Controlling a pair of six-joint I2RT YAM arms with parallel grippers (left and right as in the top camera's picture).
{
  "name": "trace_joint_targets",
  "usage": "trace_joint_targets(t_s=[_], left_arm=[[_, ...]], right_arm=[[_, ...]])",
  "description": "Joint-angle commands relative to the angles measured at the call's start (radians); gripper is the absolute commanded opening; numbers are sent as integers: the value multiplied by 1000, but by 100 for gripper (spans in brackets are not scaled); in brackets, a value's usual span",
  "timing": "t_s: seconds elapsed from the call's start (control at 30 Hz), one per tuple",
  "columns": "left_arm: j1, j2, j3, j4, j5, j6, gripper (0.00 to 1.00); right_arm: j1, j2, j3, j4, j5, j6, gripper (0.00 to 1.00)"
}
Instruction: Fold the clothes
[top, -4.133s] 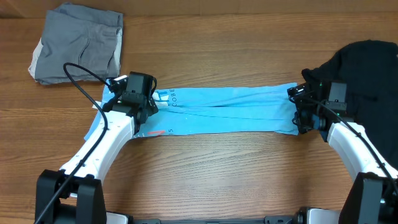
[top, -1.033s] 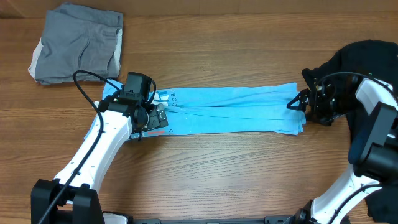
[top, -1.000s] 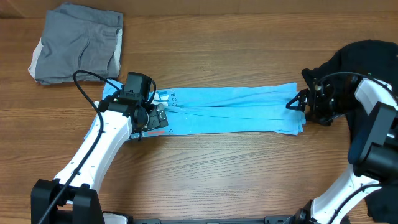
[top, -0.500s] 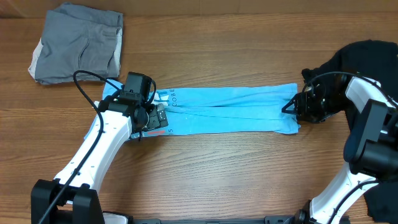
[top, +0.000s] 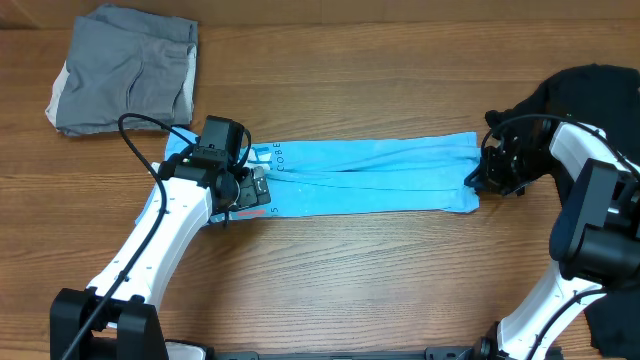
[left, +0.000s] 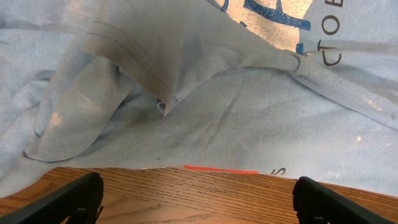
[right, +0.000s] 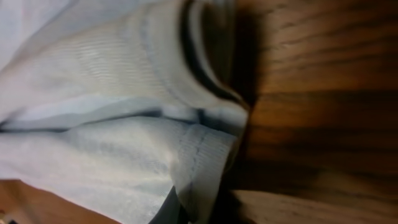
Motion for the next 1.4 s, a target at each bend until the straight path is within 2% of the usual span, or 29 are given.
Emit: trace_joint_targets(t_s=[0.0, 0.33, 0.53, 0.67, 0.87, 1.1, 1.37], left_arm=[[1, -19, -5, -1, 5, 16, 100], [1, -19, -5, 6, 10, 15, 100], [1, -19, -5, 5, 10, 14, 100], [1, -19, -5, 4, 13, 14, 100], [1, -19, -5, -1, 12, 15, 100], [1, -19, -5, -3, 12, 15, 100], [1, -19, -5, -8, 12, 15, 100]], right_arm=[[-6, 2, 23, -4, 196, 136, 4], [-4, -145, 132, -146, 535, 263, 4], [16, -228, 132, -157, 556, 291, 4], [79, -231, 132, -156, 571, 294, 4], [238, -231, 132, -139, 702, 350, 4], [414, -230, 132, -132, 710, 365, 4], [503, -230, 93, -113, 611, 365, 4]])
